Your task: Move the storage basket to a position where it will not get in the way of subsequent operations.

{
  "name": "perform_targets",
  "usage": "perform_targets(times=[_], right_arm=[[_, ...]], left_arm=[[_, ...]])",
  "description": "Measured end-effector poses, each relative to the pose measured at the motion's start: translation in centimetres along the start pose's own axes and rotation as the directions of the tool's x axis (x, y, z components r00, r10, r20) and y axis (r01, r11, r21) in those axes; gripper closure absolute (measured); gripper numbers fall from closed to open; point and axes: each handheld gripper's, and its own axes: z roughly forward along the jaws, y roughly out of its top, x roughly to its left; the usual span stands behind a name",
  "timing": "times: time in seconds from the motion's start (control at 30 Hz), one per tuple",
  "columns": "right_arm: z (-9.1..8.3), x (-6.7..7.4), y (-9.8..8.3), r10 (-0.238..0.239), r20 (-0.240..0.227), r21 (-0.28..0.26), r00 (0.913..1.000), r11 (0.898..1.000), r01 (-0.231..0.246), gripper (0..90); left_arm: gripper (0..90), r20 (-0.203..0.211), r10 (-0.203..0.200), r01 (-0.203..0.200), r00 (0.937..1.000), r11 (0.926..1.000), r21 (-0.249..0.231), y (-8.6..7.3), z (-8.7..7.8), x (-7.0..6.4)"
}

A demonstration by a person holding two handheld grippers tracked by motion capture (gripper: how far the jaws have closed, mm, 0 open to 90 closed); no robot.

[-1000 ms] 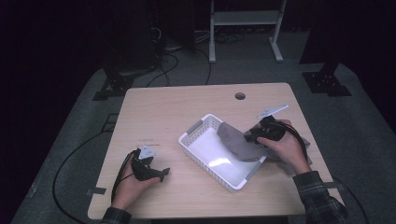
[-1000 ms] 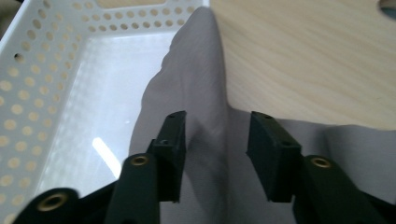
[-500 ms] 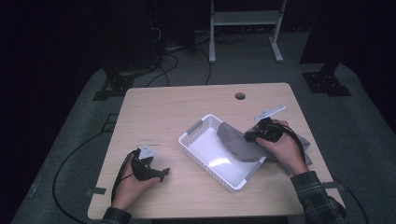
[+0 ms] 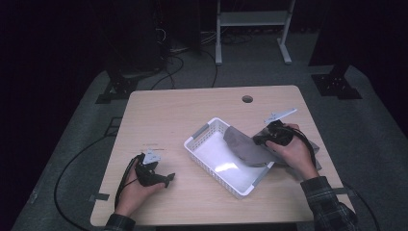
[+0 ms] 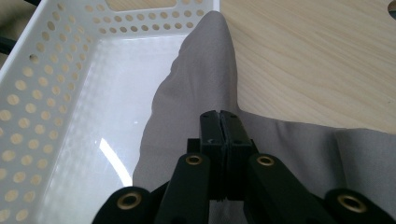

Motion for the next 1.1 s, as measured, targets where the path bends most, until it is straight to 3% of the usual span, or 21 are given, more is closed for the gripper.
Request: perform_targets(times=[0.23, 0.47, 0.63, 0.73, 0.9, 1.0, 1.1], right_arm=[[-0.5, 0.0, 0.1, 0.006, 0.015, -0.012, 0.9999, 1.0, -0.006, 89.7], [-3.3, -0.6, 0.3, 0.03, 0.052, -0.095, 0.9982, 0.995, -0.025, 89.9], [-5.6, -2.0, -0.1, 0.068, 0.105, -0.138, 0.9921, 0.989, -0.054, 89.9], [-6.9, -3.1, -0.7, 0.101, 0.148, -0.156, 0.9838, 0.985, -0.078, 89.9], [-8.6, -5.2, -2.0, 0.162, 0.222, -0.182, 0.9615, 0.976, -0.122, 89.9], [-9.0, -6.4, -3.0, 0.195, 0.277, -0.174, 0.9411, 0.973, -0.15, 89.9], [-8.7, -7.6, -4.0, 0.22, 0.307, -0.154, 0.926, 0.972, -0.179, 89.9]], left_arm=[[0.0, 0.0, 0.0, 0.0, 1.0, 1.0, 0.0, 0.0, 0.0, 0.0], [0.0, 0.0, 0.0, 0.0, 1.0, 1.0, 0.0, 0.0, 0.0, 0.0], [0.0, 0.001, 0.001, -0.001, 1.0, 1.0, 0.002, 0.0, 0.0, 0.0], [0.0, 0.0, 0.0, 0.0, 1.0, 1.0, -0.001, 0.0, 0.0, 0.0], [0.0, 0.0, 0.003, -0.003, 1.0, 1.0, 0.002, 0.0, 0.0, 0.0], [0.0, 0.0, 0.003, -0.003, 1.0, 1.0, 0.002, 0.0, 0.0, 0.0], [0.0, 0.0, 0.003, -0.003, 1.0, 1.0, 0.002, 0.0, 0.0, 0.0]])
